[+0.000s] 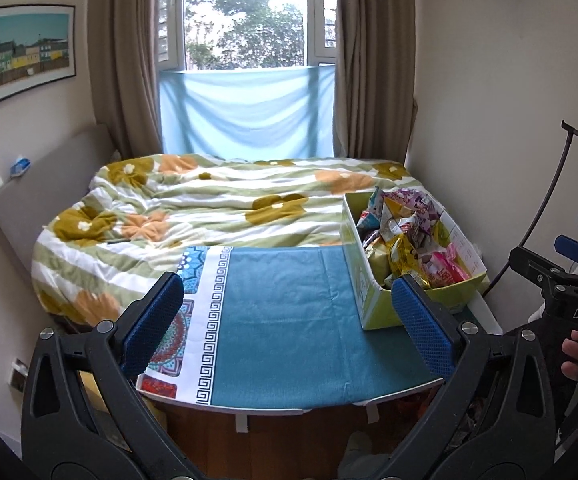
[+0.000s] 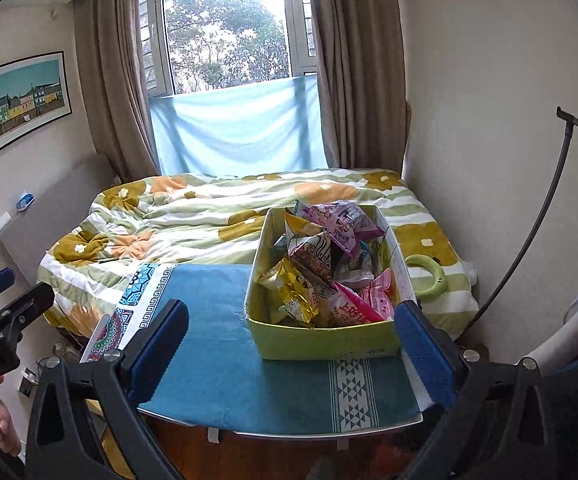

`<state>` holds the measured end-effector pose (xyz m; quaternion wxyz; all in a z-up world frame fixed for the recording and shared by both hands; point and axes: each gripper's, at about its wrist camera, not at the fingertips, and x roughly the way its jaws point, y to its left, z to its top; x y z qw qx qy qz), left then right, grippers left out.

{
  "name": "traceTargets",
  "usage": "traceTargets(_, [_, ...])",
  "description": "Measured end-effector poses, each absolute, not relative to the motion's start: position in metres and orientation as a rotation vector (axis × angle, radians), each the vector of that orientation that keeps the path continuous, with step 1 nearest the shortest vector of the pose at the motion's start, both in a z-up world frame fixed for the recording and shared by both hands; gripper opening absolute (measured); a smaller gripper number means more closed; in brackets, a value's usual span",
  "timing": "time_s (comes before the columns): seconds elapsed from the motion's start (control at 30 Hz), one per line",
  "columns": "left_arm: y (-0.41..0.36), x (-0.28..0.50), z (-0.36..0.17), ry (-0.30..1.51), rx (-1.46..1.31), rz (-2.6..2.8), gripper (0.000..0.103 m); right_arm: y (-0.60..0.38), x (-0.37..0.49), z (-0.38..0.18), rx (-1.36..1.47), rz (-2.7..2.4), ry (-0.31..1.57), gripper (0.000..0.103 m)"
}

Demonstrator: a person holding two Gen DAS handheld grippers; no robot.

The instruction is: Organize snacks

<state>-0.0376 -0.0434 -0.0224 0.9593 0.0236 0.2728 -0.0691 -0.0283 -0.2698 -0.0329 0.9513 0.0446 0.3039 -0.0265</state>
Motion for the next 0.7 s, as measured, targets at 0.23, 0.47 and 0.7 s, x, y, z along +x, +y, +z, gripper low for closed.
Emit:
traceTargets(0.23, [-0.039, -0.051, -0.019, 0.543, 0.031, -0.143, 0.103, -0.26, -0.045, -0.03, 0.064, -0.074, 0.609, 0.102])
traceTargets(0.47, [-0.045, -0.055, -0.018, 0.54, 0.042, -0.147, 0.103, -0.258, -0.049, -0.03, 0.057, -0.08, 0.601, 0.102])
traceTargets(0.7, [-0.046, -0.054, -0.017, 0.534, 0.046, -0.136, 0.103, -0.257, -0.048, -0.028, 0.057, -0.067, 0.596, 0.102])
